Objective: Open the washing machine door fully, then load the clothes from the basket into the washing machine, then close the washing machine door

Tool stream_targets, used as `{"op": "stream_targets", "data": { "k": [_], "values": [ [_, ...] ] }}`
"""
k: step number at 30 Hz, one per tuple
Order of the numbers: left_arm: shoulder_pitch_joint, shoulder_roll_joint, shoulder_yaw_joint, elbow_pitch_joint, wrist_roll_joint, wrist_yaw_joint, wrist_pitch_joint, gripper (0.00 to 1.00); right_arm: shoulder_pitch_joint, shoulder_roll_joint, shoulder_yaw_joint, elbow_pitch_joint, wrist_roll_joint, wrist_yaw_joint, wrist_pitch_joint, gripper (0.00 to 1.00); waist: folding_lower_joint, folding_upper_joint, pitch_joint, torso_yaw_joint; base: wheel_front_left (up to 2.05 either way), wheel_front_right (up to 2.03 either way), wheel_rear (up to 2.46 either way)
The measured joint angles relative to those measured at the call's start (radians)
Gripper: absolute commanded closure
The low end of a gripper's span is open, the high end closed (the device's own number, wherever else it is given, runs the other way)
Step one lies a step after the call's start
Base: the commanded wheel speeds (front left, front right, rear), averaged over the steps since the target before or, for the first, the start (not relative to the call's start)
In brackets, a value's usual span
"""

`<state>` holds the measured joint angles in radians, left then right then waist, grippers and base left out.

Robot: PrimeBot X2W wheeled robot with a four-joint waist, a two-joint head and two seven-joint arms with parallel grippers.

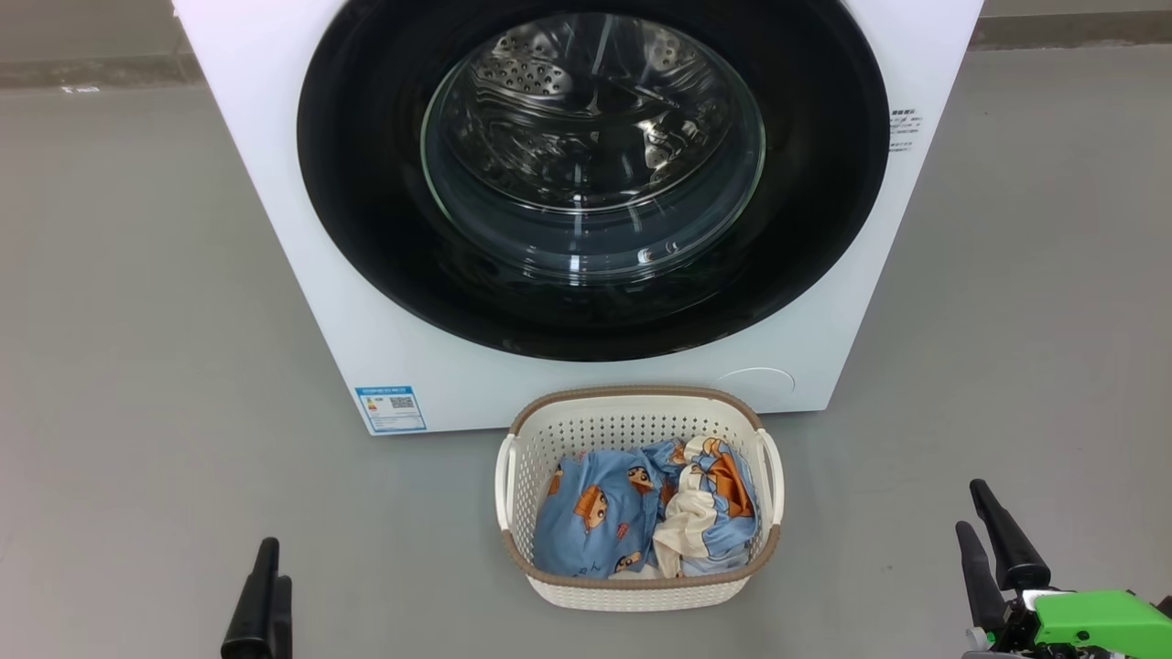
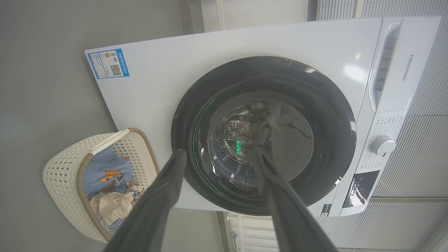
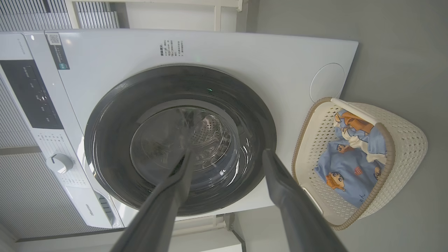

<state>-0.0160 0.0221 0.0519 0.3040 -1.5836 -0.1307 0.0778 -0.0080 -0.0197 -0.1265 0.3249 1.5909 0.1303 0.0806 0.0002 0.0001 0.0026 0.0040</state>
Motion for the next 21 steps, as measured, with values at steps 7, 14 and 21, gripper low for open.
{"op": "stream_targets", "data": {
  "k": [7, 14, 21],
  "values": [
    [0.000, 0.004, -0.015, -0.008, 0.071, 0.000, -0.021, 0.00, 0.000, -0.011, 0.009, -0.010, -0.073, 0.000, -0.022, 0.00, -0.0001, 0.0000, 0.000, 0.004, 0.00, 0.00, 0.00],
    [0.000, 0.006, -0.020, -0.012, 0.162, 0.000, -0.038, 0.00, 0.000, -0.017, 0.023, -0.018, -0.172, 0.000, -0.040, 0.00, -0.0002, 0.0000, 0.000, 0.008, 0.00, 0.00, 0.00],
    [0.000, 0.007, -0.032, -0.019, 0.266, 0.000, -0.062, 0.00, 0.000, -0.023, 0.029, -0.026, -0.256, 0.000, -0.058, 0.00, -0.0002, 0.0000, 0.000, 0.011, 0.00, 0.00, 0.00]
  ]
}}
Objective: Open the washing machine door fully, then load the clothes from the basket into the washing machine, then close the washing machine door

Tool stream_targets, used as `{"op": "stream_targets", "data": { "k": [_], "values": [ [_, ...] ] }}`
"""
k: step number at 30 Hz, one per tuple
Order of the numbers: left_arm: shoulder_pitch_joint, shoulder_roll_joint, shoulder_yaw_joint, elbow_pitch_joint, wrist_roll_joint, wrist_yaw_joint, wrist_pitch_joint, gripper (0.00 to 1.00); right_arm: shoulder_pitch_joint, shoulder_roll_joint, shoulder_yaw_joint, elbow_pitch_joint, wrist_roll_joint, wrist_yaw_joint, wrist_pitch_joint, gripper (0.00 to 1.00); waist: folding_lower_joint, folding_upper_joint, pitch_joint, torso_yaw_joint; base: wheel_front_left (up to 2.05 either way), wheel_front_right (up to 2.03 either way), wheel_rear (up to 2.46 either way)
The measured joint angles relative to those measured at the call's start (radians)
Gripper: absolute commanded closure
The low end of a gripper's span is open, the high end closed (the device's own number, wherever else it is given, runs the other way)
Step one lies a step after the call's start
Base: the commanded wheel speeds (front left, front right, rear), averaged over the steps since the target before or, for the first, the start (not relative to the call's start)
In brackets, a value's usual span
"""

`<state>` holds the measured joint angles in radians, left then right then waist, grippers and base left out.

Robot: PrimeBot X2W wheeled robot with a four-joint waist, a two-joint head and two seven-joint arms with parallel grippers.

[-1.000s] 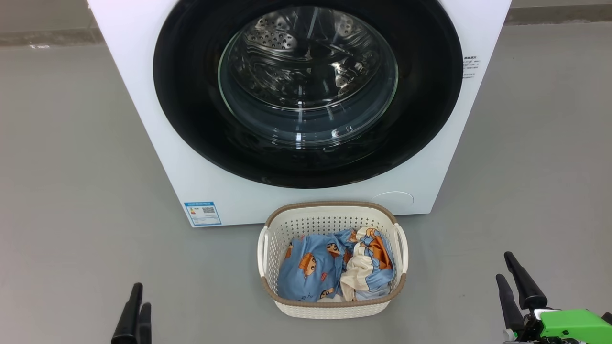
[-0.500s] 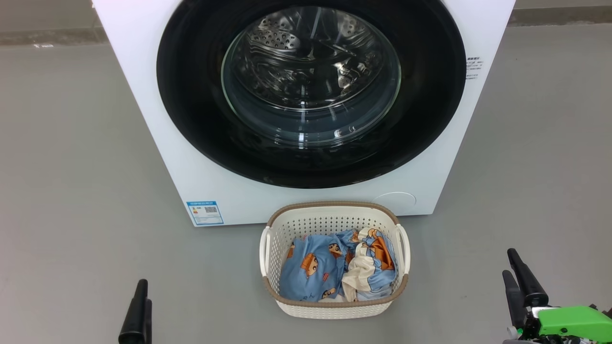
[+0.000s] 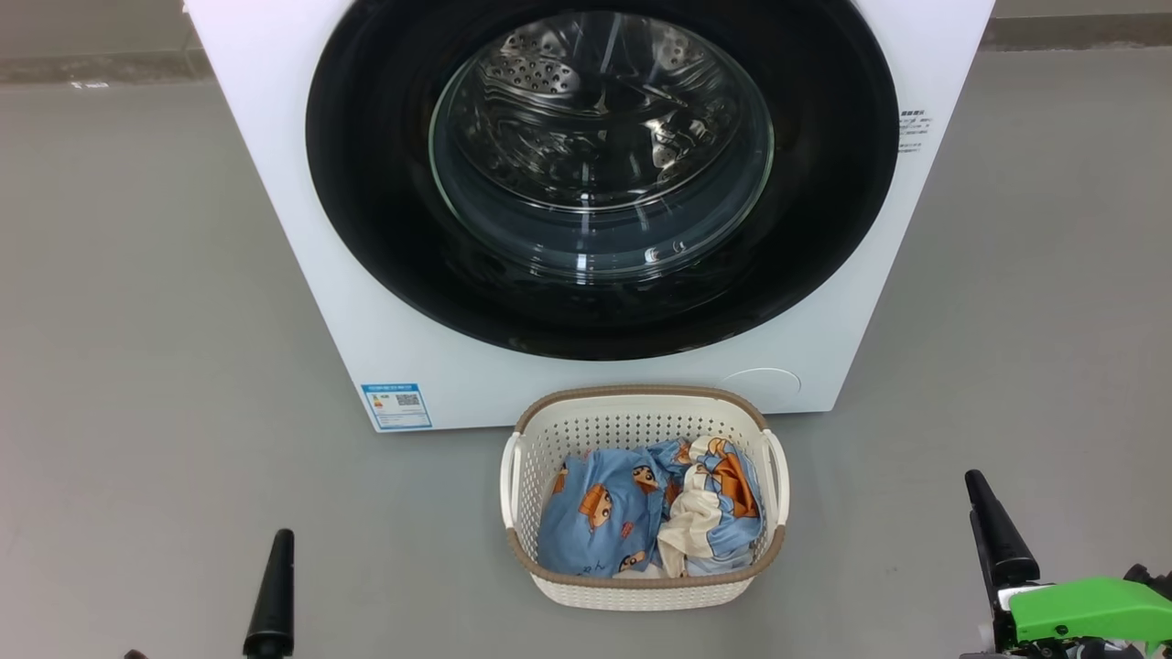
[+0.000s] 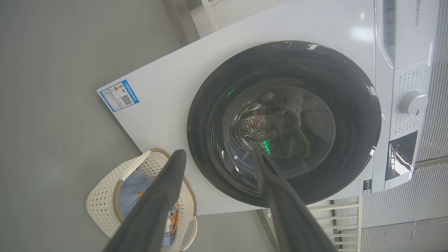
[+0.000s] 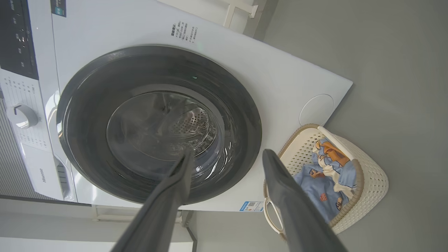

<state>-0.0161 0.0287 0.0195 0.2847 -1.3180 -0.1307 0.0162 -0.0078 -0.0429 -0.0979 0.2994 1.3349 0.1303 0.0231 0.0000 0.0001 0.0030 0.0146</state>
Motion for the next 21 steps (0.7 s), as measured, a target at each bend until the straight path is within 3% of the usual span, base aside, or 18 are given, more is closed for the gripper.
{"op": "stream_targets", "data": {
  "k": [21],
  "values": [
    [-0.001, 0.000, -0.037, -0.003, 0.250, 0.000, -0.060, 0.00, 0.000, -0.022, 0.035, -0.013, -0.247, 0.000, -0.062, 0.00, 0.0000, 0.0000, 0.005, 0.005, 0.00, 0.00, 0.00]
  ]
}}
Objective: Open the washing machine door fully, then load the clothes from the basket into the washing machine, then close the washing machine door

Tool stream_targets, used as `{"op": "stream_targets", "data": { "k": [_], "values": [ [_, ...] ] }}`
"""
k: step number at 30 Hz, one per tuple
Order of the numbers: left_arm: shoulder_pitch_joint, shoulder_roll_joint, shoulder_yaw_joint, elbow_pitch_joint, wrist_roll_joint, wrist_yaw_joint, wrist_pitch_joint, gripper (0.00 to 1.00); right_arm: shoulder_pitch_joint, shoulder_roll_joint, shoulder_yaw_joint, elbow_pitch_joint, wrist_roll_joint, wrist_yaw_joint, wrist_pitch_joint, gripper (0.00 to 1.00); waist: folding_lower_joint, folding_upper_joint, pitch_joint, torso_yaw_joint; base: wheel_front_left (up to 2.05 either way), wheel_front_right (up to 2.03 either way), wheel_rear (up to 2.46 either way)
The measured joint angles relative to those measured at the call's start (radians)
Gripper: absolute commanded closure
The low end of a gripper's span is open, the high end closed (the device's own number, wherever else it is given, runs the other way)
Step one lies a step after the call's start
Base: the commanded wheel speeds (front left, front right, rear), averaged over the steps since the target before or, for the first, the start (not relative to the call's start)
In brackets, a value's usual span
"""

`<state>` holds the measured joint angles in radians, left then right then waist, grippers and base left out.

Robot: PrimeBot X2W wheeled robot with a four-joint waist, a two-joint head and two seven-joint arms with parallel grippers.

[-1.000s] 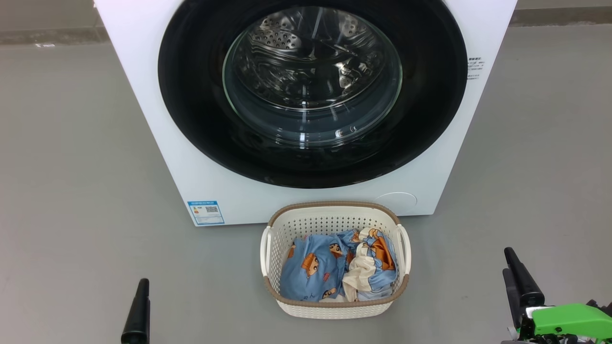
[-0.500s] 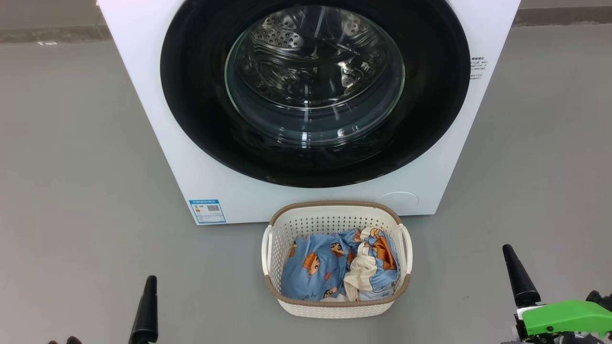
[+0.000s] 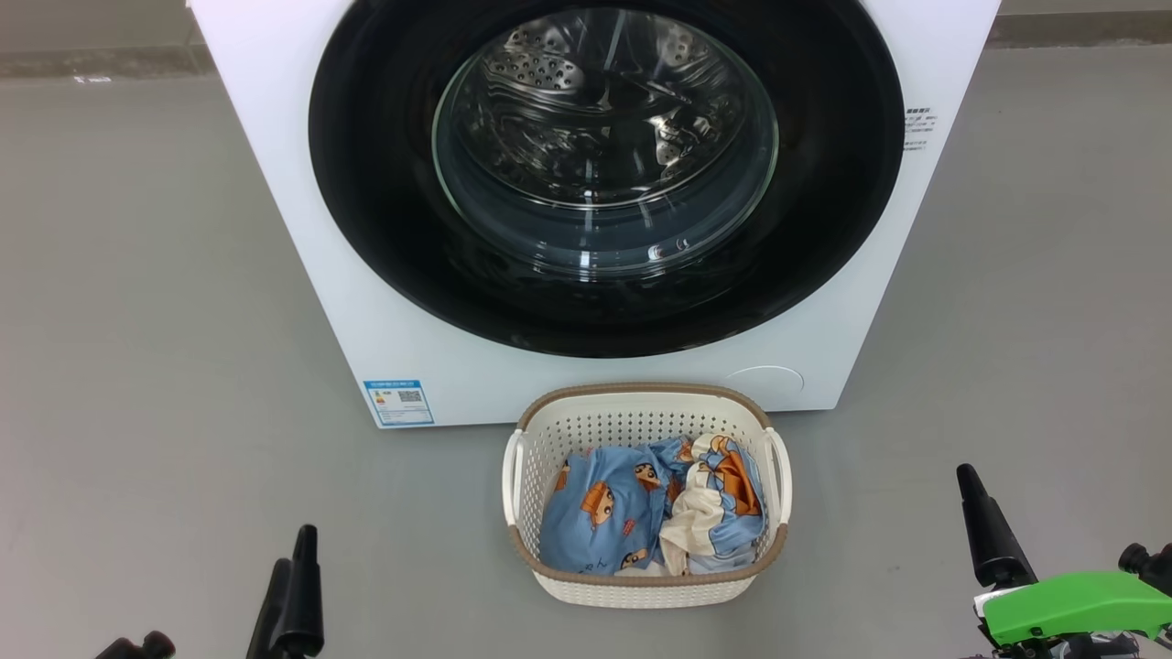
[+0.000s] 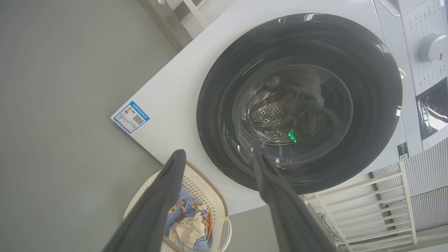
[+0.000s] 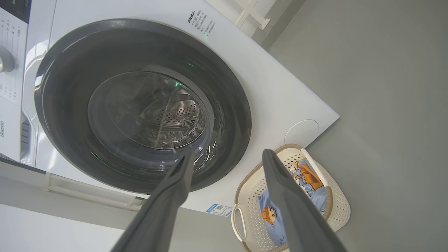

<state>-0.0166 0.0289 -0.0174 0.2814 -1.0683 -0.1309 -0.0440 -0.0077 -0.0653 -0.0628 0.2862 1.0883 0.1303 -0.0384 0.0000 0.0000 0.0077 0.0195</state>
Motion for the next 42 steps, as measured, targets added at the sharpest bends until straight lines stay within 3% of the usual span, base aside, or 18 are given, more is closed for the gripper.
{"op": "stream_targets", "data": {
  "k": [42],
  "values": [
    [-0.005, 0.007, -0.058, -0.010, 0.557, 0.000, -0.119, 0.00, 0.008, -0.047, 0.083, 0.013, -0.441, 0.000, -0.122, 0.00, 0.0000, 0.0000, -0.002, 0.014, 0.00, 0.00, 0.00]
  ]
}}
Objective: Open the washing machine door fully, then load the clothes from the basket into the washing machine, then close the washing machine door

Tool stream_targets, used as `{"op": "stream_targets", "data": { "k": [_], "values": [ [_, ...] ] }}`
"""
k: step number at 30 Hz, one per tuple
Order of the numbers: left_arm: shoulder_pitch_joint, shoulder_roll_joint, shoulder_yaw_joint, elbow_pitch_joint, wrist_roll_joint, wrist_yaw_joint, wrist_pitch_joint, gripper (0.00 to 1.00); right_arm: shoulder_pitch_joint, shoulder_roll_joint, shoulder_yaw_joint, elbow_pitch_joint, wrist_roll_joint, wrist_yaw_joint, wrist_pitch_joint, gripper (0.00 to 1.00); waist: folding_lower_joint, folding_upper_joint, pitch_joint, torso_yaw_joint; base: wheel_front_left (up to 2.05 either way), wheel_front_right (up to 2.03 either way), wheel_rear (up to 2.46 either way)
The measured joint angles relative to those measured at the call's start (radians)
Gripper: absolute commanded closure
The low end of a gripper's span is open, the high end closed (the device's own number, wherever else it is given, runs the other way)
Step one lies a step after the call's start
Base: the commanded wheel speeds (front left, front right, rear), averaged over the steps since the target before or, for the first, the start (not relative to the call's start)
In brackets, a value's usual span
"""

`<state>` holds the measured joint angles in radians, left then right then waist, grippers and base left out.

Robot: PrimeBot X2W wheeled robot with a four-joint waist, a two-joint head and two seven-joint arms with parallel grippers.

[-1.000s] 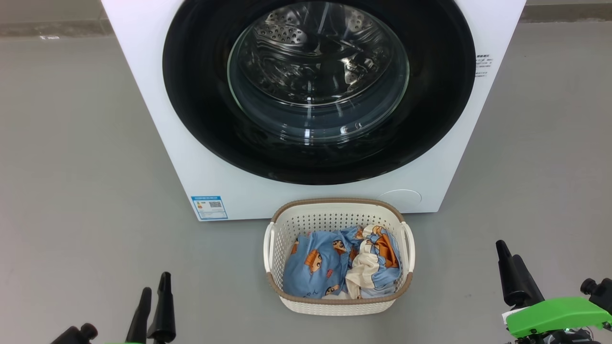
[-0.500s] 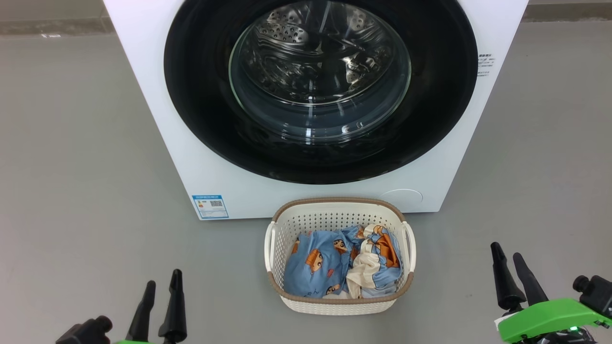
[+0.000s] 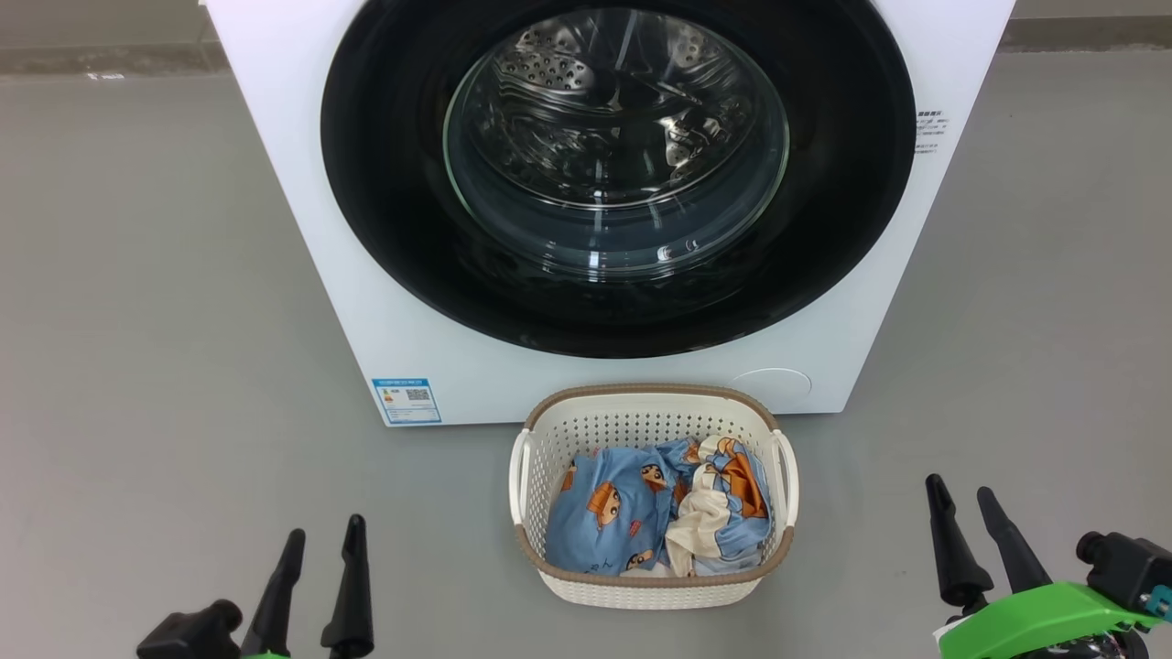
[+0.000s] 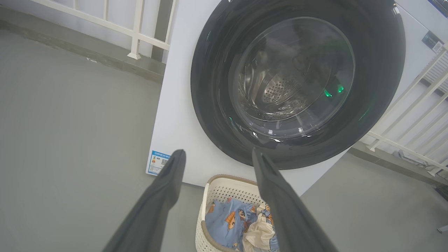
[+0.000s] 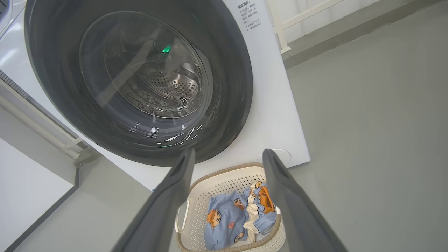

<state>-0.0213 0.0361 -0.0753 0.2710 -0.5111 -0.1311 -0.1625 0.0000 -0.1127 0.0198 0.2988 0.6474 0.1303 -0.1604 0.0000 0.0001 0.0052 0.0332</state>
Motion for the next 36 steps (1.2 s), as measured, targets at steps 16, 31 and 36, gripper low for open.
{"op": "stream_targets", "data": {
  "k": [16, 31, 36],
  "values": [
    [0.000, 0.004, -0.001, 0.002, 0.179, 0.000, -0.042, 0.00, 0.008, -0.012, 0.028, 0.003, -0.169, 0.000, -0.044, 0.00, -0.0001, 0.0000, -0.009, -0.013, 0.00, 0.00, 0.00],
    [-0.004, 0.005, 0.014, 0.042, 0.327, 0.000, -0.086, 0.00, 0.011, -0.015, 0.009, 0.003, -0.300, 0.000, -0.085, 0.00, 0.0000, 0.0000, -0.007, -0.013, 0.00, 0.00, 0.00],
    [-0.012, 0.005, 0.026, 0.061, 0.337, 0.000, -0.089, 0.00, 0.014, -0.013, 0.004, 0.003, -0.307, 0.000, -0.089, 0.00, 0.0000, 0.0000, -0.009, -0.012, 0.00, 0.00, 0.00]
  ]
}}
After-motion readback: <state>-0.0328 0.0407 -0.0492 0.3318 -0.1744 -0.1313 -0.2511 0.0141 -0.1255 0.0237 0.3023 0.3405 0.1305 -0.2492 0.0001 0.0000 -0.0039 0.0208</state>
